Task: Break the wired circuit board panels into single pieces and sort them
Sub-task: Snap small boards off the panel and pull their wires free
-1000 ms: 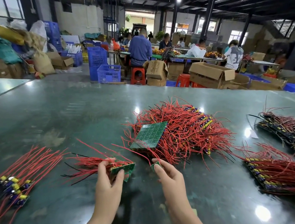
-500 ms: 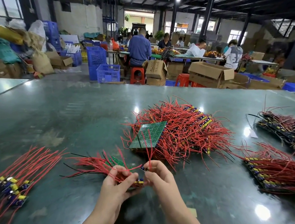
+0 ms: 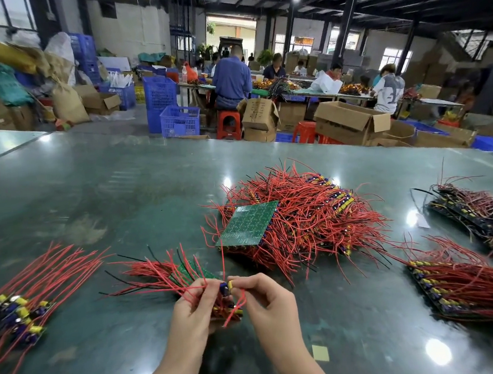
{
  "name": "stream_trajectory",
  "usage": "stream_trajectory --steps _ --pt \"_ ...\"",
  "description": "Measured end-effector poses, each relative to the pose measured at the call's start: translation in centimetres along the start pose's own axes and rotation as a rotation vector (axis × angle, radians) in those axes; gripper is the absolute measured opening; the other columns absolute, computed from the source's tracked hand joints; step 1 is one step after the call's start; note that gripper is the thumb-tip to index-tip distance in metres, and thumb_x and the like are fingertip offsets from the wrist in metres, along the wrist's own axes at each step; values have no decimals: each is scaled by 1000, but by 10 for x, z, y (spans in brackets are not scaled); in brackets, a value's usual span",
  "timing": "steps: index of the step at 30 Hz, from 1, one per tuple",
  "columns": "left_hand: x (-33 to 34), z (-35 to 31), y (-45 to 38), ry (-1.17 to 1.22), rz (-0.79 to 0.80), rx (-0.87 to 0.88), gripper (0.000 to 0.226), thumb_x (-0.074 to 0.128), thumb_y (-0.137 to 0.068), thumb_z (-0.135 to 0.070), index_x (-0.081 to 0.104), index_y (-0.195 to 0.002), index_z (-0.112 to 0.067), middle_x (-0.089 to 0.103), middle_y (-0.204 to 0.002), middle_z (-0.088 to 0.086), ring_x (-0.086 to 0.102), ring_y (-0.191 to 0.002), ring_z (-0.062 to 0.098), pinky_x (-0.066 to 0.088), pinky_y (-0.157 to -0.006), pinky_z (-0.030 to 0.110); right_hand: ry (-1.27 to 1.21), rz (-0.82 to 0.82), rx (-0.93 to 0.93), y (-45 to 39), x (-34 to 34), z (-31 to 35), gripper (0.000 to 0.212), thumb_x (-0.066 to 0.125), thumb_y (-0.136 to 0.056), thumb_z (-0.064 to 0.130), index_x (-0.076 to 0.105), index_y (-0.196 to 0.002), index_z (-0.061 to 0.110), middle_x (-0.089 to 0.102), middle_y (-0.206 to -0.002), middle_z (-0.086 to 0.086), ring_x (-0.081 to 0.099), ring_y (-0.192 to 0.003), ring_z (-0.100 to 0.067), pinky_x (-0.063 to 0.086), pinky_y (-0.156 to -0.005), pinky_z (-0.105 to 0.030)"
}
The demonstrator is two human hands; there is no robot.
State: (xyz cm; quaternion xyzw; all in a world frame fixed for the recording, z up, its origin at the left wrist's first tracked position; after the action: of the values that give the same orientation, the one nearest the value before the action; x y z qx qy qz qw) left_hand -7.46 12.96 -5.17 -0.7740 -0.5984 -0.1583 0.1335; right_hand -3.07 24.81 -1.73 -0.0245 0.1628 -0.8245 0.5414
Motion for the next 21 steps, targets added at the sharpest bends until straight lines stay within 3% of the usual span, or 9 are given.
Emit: stream_trajectory --steps 3,8,10,13,16,21 --pt "-1 0 0 -17 -41 -15 15 56 -88 -18 65 -79 -9 64 -70 13 64 -57 17 57 -54 34 -71 -51 45 0 0 -1 29 69 -78 -8 73 -74 21 75 -86 4 69 -81 -6 51 -74 -17" --pt "0 4 0 54 -28 -104 22 60 -77 -27 69 -77 -6 64 -67 16 64 -55 21 58 -51 39 -187 -90 92 0 -4 -2 16 68 -82 1 75 -77 15 75 -80 -1 67 -73 -7 51 -69 -16" --pt "1 5 -1 74 2 -127 22 61 -76 -26 72 -77 -7 66 -70 15 66 -57 23 57 -52 42 -394 -113 194 -1 -5 -9 10 64 -86 4 71 -82 9 75 -85 -9 69 -77 -15 55 -72 -24" --pt "0 4 -3 107 41 -146 20 60 -78 -23 74 -78 -9 69 -77 19 68 -62 26 56 -54 41 -677 -120 319 -2 -1 -15 5 57 -88 1 62 -88 -2 73 -88 -20 71 -75 -22 57 -64 -27" --pt "0 4 -3 99 51 -152 19 61 -77 -22 72 -78 -6 66 -73 20 67 -60 26 57 -53 42 -607 -150 282 -4 -8 -13 9 60 -86 0 67 -83 4 73 -82 -18 71 -73 -22 57 -62 -25" --pt "0 5 -1 76 7 -180 19 64 -74 -23 72 -74 -6 66 -68 18 66 -58 23 57 -54 46 -137 -89 43 -6 -14 3 27 71 -78 0 76 -72 25 74 -75 2 68 -71 -6 48 -67 -13"
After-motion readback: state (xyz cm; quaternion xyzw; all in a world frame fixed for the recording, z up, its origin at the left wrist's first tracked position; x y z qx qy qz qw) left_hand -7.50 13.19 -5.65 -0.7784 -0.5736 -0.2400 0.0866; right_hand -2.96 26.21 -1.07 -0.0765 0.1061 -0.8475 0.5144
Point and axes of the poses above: each hand's wrist, its own y-axis away from the middle knuckle, its own x-axis out of the palm, z = x × y, the point moved 6 cm from there along -y, towards the middle knuckle
